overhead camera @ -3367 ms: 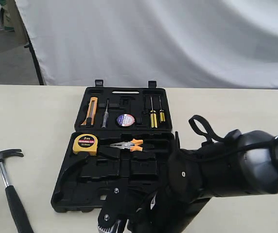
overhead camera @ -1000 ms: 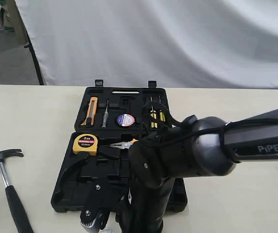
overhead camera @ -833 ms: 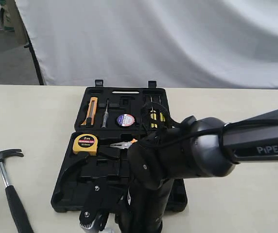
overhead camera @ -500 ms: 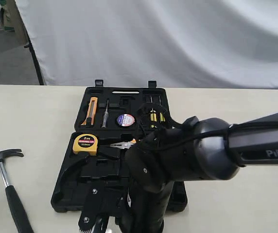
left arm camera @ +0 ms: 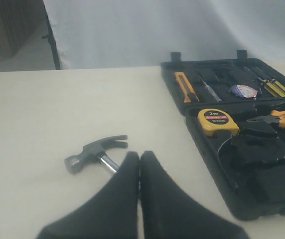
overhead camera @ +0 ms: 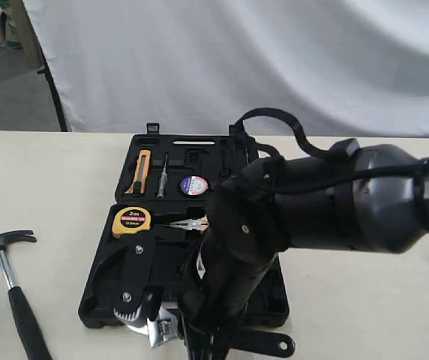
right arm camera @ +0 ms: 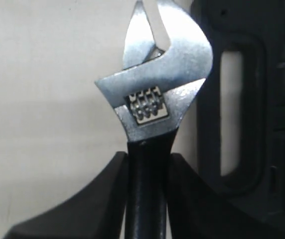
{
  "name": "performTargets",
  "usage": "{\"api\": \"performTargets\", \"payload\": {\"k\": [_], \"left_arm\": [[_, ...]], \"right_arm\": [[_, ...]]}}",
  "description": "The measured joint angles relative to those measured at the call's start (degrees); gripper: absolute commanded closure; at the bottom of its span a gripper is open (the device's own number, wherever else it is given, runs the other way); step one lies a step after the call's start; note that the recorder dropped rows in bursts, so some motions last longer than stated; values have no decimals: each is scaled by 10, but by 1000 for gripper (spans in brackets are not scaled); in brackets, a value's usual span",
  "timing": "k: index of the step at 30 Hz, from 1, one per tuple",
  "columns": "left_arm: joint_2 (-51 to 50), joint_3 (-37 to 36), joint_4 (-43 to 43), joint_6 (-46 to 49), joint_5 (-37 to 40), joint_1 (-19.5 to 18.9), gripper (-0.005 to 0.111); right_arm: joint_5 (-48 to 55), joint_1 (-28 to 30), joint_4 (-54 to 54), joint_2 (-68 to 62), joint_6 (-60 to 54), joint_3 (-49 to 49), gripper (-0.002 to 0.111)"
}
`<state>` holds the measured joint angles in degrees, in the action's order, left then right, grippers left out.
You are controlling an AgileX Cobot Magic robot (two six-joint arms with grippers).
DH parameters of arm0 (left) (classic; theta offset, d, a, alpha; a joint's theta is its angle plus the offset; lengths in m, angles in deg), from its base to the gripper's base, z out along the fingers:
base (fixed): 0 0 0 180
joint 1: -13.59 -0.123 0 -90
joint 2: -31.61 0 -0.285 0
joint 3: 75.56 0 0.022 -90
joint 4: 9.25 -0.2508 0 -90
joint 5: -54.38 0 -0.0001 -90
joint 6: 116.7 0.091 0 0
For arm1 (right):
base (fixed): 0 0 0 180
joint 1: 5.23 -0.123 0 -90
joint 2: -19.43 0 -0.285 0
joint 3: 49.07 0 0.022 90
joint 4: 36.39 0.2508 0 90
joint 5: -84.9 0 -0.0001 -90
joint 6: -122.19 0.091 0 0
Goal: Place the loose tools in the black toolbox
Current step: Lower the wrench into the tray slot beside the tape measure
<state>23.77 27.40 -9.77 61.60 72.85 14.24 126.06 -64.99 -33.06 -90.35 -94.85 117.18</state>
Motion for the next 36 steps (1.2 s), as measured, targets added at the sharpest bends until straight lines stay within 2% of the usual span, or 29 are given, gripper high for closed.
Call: {"api": "performTargets", "payload": {"k": [8, 14, 27, 36], "left_arm": [[0, 0, 0, 0, 0, 0, 106], [0, 0, 0, 0, 0, 0, 106], [0, 0, 0, 0, 0, 0, 106], [0, 0, 0, 0, 0, 0, 106]], "right_arm": [[-3, 71, 7, -5, -32, 62, 109], [7, 111, 24, -56, -80, 127, 109], [83, 114, -3, -225, -145, 305, 109], [104, 114, -45, -257, -151, 339, 109]]}}
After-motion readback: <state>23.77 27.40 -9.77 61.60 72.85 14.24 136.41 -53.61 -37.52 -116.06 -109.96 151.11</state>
